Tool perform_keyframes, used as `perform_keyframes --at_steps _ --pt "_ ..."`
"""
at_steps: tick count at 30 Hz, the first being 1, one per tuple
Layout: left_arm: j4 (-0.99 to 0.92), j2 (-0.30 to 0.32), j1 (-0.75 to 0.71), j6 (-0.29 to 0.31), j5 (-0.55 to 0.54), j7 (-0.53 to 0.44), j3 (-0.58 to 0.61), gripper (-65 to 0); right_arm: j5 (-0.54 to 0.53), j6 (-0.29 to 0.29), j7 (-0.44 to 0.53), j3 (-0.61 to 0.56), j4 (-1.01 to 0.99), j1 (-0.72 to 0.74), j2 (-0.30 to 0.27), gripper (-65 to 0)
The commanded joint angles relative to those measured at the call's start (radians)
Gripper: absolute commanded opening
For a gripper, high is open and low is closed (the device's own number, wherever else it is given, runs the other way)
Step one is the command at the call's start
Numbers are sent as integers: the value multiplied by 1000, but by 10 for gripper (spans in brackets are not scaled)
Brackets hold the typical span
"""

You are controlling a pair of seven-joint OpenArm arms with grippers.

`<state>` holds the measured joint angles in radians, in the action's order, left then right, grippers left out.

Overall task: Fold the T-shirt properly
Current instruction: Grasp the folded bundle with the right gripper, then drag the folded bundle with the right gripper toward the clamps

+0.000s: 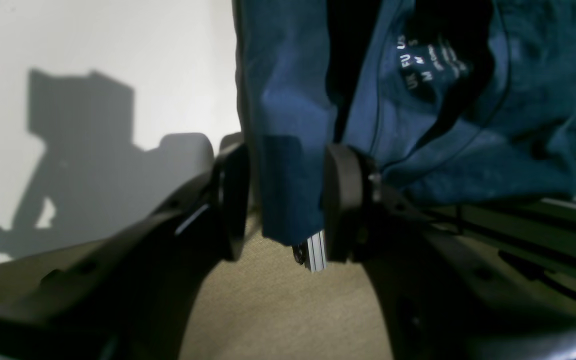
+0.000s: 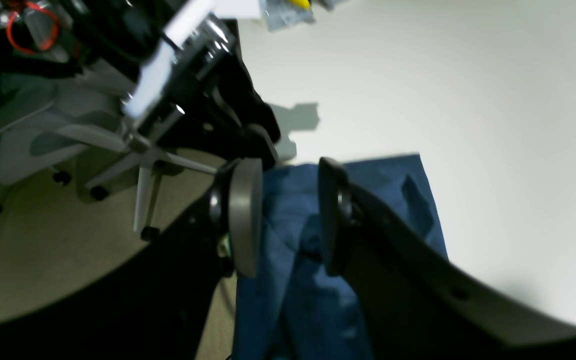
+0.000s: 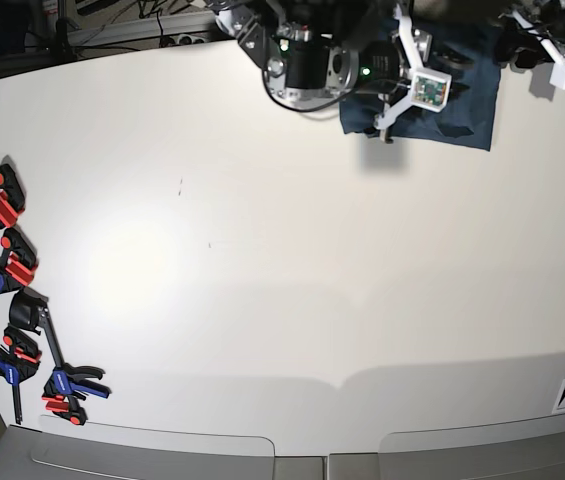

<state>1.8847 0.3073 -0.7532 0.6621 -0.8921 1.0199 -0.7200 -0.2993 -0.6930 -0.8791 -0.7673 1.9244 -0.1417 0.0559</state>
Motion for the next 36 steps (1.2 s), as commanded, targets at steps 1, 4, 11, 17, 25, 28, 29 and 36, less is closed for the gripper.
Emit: perform_keyframes --at_steps 1,4,11,17,25,28,29,36 --pt "15 9 -9 4 -8 -27 -8 -428 2 -5 30 -5 -16 21 18 -475" --pt "15 9 -8 -18 13 -57 -8 -428 61 -5 68 -10 -142 69 31 -475" --pt "15 9 -8 -71 13 -79 -8 -428 89 -5 90 -12 -454 169 88 -475" --pt "15 9 -6 -71 13 -80 -8 -428 187 -5 87 -12 -650 186 101 -475" --pt "15 9 -6 -71 13 -80 -8 -428 385 18 77 28 -698 192 -11 -475" --pt "15 9 -5 -71 13 -80 -8 -428 401 58 78 114 -698 192 -65 -475" --pt "15 9 -2 -71 13 -79 -8 -428 401 64 78 150 -698 192 -82 -475" --pt "15 10 28 -71 13 -83 -8 -428 368 89 79 472 -698 192 -183 -475"
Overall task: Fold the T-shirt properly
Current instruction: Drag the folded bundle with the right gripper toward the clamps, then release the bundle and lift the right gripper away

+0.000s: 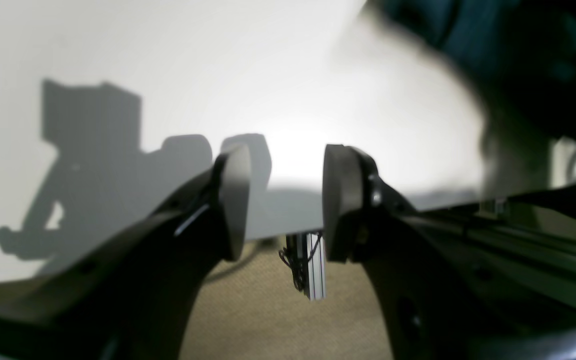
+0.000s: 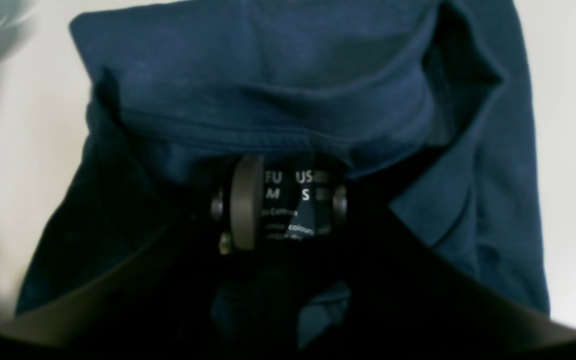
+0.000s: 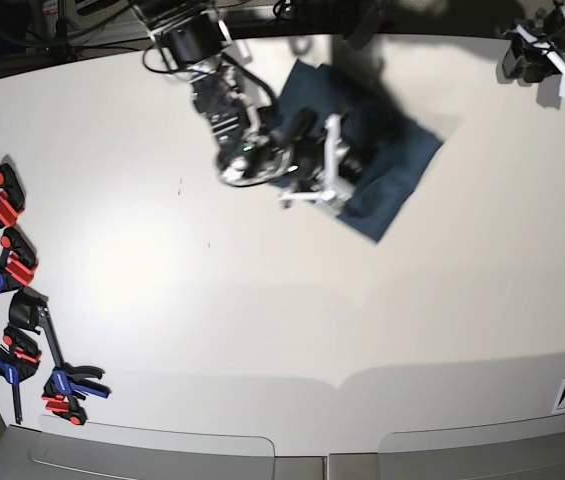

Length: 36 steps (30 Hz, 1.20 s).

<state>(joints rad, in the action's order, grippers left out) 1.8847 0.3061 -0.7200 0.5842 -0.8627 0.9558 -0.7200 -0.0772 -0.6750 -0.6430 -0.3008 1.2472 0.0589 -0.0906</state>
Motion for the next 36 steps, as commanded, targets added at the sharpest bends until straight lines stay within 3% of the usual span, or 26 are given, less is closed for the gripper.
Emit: perform_keyframes --at_steps 1,12,22,26,36 --pt "15 11 -5 6 -17 -24 -8 -428 125 75 -157 55 -21 -9 -53 -475" --pt "15 11 -5 6 -17 -35 -8 -428 -102 77 -150 546 -21 -10 -225 -475" --pt "15 11 -5 6 -17 -37 -8 -428 -265 77 -250 868 -21 -10 -275 -475" --pt "15 11 -5 6 -17 -37 -8 -428 -338 76 -271 934 -21 -10 -275 -475" --pt "15 11 -5 6 -18 -38 -8 -428 -465 43 -273 938 -21 34 -275 -475"
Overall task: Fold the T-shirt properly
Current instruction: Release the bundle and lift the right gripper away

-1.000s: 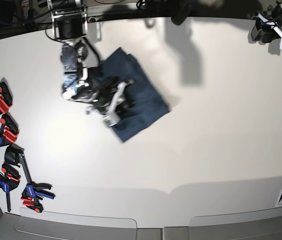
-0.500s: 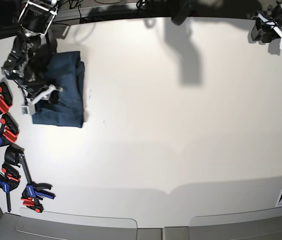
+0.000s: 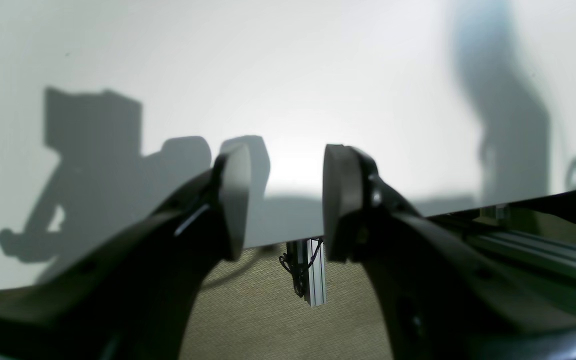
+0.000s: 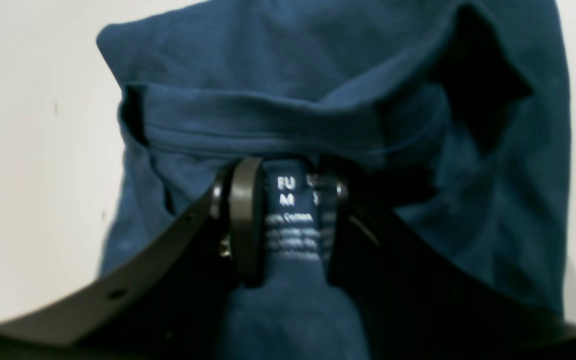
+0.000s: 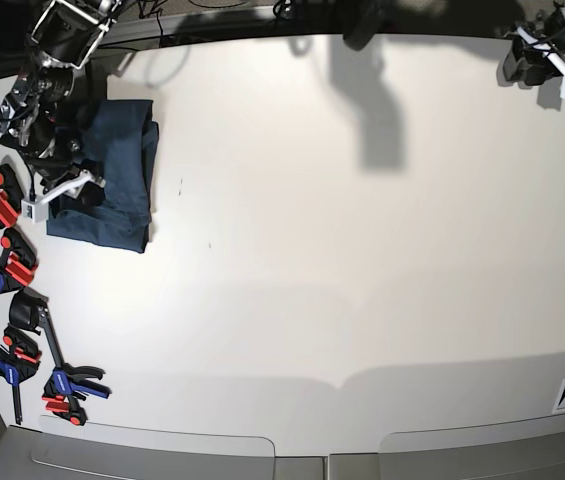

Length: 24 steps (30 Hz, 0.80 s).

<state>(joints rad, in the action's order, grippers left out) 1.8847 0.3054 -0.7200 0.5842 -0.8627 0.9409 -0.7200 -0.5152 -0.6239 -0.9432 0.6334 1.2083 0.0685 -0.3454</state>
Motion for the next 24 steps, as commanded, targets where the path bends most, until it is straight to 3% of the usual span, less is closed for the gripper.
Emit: perform_keyframes --at_steps 1,8,14,21,24 --pt "15 12 -5 6 -18 -23 -8 -428 -37 -8 22 4 18 43 -21 -475" --pt "15 11 -6 6 -18 -23 -8 -428 -206 -11 -125 4 18 210 -55 -475" --pt "15 11 -6 6 -19 -27 -8 -428 -422 -74 -300 4 18 342 -82 -475" --pt "15 11 -6 6 -20 -27 -8 -428 -672 -74 -453 4 18 377 -81 -475" --pt "15 11 -6 6 -20 -27 -8 -428 -796 -74 -453 4 18 377 -81 -475"
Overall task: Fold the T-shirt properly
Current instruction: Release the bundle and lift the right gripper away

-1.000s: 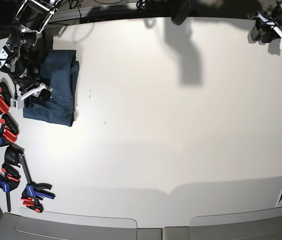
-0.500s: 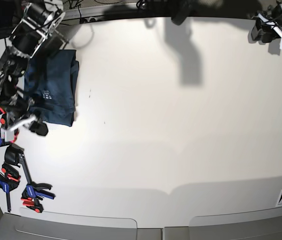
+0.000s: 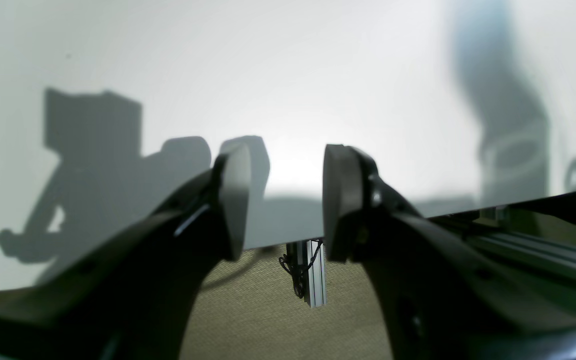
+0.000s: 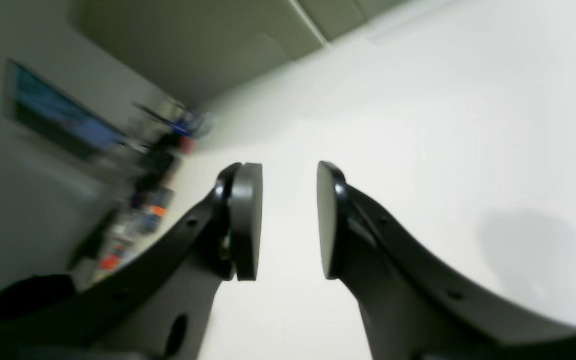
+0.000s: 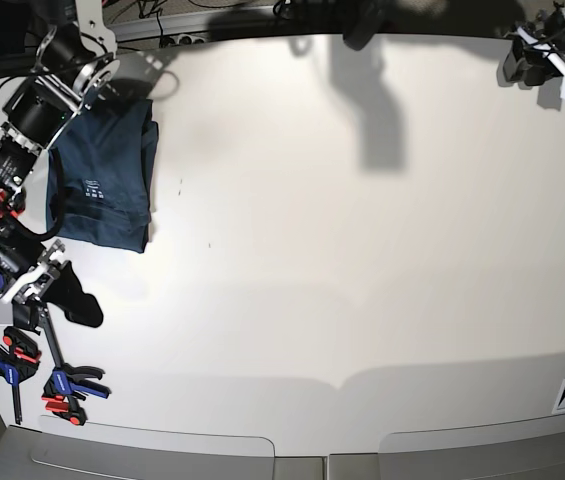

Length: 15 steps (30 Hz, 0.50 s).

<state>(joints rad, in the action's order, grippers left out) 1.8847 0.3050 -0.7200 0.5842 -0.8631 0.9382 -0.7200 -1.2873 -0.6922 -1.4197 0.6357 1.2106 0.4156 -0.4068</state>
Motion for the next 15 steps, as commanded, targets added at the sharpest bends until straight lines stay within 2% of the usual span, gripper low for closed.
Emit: perform_keyframes --at_steps 1,4,15 --pt "15 11 -6 6 -20 -24 -8 -428 -69 -6 23 2 16 30 -19 -475" --pt "15 11 -6 6 -19 -24 -8 -428 -196 -6 23 2 16 23 -20 -475" --pt "15 11 -6 6 -20 -24 -8 -428 -196 -6 23 0 16 -132 -19 -475"
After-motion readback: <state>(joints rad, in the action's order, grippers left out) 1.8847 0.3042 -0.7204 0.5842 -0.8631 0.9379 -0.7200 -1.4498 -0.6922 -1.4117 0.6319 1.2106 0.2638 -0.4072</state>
